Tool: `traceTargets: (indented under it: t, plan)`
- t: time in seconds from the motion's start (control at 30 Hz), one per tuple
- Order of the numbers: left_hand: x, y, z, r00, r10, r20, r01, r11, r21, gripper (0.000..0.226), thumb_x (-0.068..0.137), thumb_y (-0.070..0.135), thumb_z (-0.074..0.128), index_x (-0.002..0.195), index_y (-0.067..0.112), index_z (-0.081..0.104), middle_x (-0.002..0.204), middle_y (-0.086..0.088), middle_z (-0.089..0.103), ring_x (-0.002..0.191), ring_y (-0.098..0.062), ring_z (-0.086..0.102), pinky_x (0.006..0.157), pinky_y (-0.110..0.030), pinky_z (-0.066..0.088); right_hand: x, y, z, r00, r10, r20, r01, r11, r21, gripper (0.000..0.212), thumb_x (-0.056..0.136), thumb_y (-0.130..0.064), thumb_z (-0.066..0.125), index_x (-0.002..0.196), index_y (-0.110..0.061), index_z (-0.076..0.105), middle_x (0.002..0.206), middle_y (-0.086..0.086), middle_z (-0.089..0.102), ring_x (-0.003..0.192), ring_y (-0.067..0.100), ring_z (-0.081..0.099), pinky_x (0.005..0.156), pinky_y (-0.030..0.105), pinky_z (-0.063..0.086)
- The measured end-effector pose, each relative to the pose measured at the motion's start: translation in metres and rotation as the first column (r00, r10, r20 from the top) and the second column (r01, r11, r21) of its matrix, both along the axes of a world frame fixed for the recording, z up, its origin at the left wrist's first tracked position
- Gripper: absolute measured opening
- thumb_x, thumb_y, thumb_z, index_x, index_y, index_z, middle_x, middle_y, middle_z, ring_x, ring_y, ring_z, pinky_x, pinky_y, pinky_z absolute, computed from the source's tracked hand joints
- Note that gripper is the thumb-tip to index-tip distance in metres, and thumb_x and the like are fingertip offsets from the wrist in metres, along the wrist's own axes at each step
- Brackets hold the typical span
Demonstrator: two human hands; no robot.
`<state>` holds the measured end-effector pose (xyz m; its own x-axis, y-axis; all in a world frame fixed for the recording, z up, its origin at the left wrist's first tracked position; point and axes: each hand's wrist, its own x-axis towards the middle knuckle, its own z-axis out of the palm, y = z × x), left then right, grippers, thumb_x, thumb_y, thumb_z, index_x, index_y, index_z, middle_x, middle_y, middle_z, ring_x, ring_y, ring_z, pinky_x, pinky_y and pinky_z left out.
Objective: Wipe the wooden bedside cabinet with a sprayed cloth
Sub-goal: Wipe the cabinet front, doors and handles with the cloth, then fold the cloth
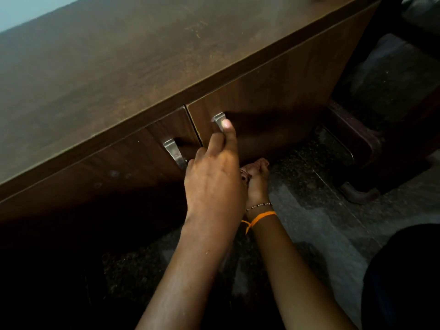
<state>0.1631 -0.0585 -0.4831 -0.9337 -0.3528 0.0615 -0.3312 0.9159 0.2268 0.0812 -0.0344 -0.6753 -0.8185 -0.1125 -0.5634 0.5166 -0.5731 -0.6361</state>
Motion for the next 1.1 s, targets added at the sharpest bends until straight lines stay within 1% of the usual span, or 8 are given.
traceTargets:
  t: [0.13, 0.27, 0.43, 0.47, 0.6, 0.7, 0.9, 1.1]
  plan:
    - [0.005, -0.006, -0.007, 0.996, 0.012, -0.091, -0.002, 0.994, 0.107, 0.063, 0.089, 0.014, 0.050, 0.146, 0.019, 0.024, 0.125, -0.001, 0.049, 0.104, -0.026, 0.054, 0.079, -0.040, 0.046, 0.011, 0.032, 0.039, 0.997, -0.010, -0.080, -0.008, 0.977, -0.214, 0.078, 0.065, -0.009, 0.053, 0.140, -0.010, 0.033, 0.132, 0.020, 0.048, 0.114, 0.033, 0.048, 0.094, 0.044, 0.044]
    - [0.013, -0.010, 0.002, 0.940, 0.150, -0.305, -0.040, 0.940, 0.339, 0.036, 0.086, 0.019, 0.057, 0.121, 0.027, 0.061, 0.109, 0.009, 0.057, 0.088, -0.016, 0.060, 0.074, -0.030, 0.049, 0.015, 0.068, 0.085, 0.989, 0.044, -0.138, -0.099, 0.902, -0.420, 0.064, 0.049, -0.034, 0.078, 0.108, -0.013, 0.063, 0.099, 0.010, 0.068, 0.092, 0.026, 0.065, 0.080, 0.043, 0.055]
    - [0.029, -0.007, -0.011, 0.931, 0.332, -0.153, -0.147, 0.723, 0.675, 0.021, 0.087, 0.035, 0.058, 0.105, 0.029, 0.068, 0.101, 0.008, 0.062, 0.094, -0.010, 0.060, 0.083, -0.023, 0.044, 0.012, 0.088, 0.152, 0.962, 0.173, -0.211, -0.232, 0.926, -0.298, 0.058, 0.076, -0.017, 0.064, 0.131, -0.007, 0.048, 0.116, 0.011, 0.064, 0.109, 0.026, 0.061, 0.097, 0.046, 0.049]
    - [0.029, -0.004, -0.014, 0.934, 0.354, -0.041, -0.191, 0.596, 0.780, 0.031, 0.086, 0.045, 0.053, 0.108, 0.028, 0.066, 0.106, 0.005, 0.062, 0.099, -0.014, 0.060, 0.086, -0.026, 0.043, 0.012, 0.092, 0.163, 0.955, 0.203, -0.217, -0.260, 0.925, -0.277, 0.054, 0.077, -0.011, 0.061, 0.130, -0.006, 0.049, 0.111, 0.009, 0.066, 0.105, 0.024, 0.063, 0.095, 0.043, 0.050]
    - [0.018, 0.009, -0.011, 0.947, 0.216, 0.238, -0.173, -0.283, 0.943, 0.070, 0.083, 0.067, 0.020, 0.103, 0.021, 0.069, 0.112, -0.004, 0.067, 0.109, -0.022, 0.058, 0.101, -0.039, 0.036, 0.015, 0.105, 0.191, 0.926, 0.301, -0.229, -0.367, 0.862, -0.349, 0.032, 0.077, -0.013, 0.052, 0.104, -0.005, 0.068, 0.104, 0.012, 0.071, 0.098, 0.025, 0.068, 0.089, 0.044, 0.052]
    - [0.006, 0.015, -0.009, 0.945, 0.306, 0.115, 0.088, -0.577, 0.812, 0.069, 0.085, 0.064, 0.030, 0.121, 0.014, 0.061, 0.128, -0.011, 0.059, 0.121, -0.026, 0.053, 0.100, -0.043, 0.039, 0.015, 0.109, 0.206, 0.874, 0.410, -0.261, -0.468, 0.853, -0.232, 0.035, 0.081, -0.018, 0.050, 0.112, -0.007, 0.062, 0.112, 0.011, 0.068, 0.106, 0.024, 0.065, 0.093, 0.041, 0.051]
    - [-0.008, 0.028, 0.008, 0.960, 0.268, -0.086, 0.164, -0.285, 0.944, 0.028, 0.089, 0.024, 0.046, 0.111, 0.013, 0.061, 0.103, -0.002, 0.072, 0.099, -0.016, 0.066, 0.080, -0.024, 0.055, -0.011, 0.132, 0.236, 0.636, 0.659, -0.401, -0.373, 0.718, 0.588, 0.013, 0.091, -0.004, 0.051, 0.093, -0.014, 0.059, 0.089, -0.003, 0.066, 0.079, 0.001, 0.065, 0.067, 0.014, 0.053]
    - [-0.038, 0.015, 0.049, 0.969, 0.103, -0.225, 0.220, 0.052, 0.974, 0.020, 0.092, 0.014, 0.048, 0.107, 0.019, 0.061, 0.103, 0.003, 0.070, 0.092, -0.009, 0.067, 0.080, -0.020, 0.054, -0.040, 0.152, 0.244, 0.523, 0.730, -0.440, -0.397, 0.665, 0.632, 0.041, 0.081, -0.016, 0.061, 0.121, -0.021, 0.054, 0.113, -0.005, 0.066, 0.104, 0.006, 0.064, 0.082, 0.022, 0.055]
